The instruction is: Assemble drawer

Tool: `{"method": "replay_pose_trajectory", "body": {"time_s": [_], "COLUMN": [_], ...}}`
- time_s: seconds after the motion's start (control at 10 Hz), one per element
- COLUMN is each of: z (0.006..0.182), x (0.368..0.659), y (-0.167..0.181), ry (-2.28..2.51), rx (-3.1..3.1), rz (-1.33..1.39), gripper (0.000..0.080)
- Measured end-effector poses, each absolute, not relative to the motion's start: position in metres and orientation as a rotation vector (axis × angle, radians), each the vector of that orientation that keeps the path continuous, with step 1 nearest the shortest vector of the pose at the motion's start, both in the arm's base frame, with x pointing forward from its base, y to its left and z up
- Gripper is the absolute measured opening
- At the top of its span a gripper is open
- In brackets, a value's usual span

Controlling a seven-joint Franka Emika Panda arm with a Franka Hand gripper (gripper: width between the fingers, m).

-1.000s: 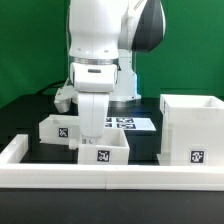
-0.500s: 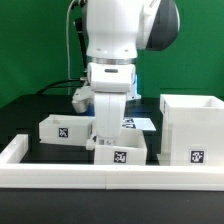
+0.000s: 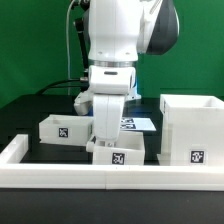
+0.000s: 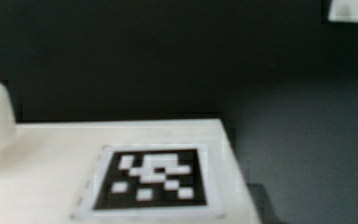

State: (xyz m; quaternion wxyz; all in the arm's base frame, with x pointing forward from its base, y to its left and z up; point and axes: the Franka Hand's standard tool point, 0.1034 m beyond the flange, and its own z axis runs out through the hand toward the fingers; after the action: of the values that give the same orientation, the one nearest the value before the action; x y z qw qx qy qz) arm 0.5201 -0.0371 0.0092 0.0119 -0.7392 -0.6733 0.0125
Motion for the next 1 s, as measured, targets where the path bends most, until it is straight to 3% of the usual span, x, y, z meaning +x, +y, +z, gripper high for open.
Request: {"method": "replay_pose_trajectory", "body": {"time_s": [0.3,1.0], "z": [0.012,0.011], "x": [0.526,0.528], "y": [-0.015,-0.008], "ry": [-2.097,-2.113], "rx": [-2.302,-2.309], "rz": [0.022,-0.017], "gripper": [0.0041,0.0041]}}
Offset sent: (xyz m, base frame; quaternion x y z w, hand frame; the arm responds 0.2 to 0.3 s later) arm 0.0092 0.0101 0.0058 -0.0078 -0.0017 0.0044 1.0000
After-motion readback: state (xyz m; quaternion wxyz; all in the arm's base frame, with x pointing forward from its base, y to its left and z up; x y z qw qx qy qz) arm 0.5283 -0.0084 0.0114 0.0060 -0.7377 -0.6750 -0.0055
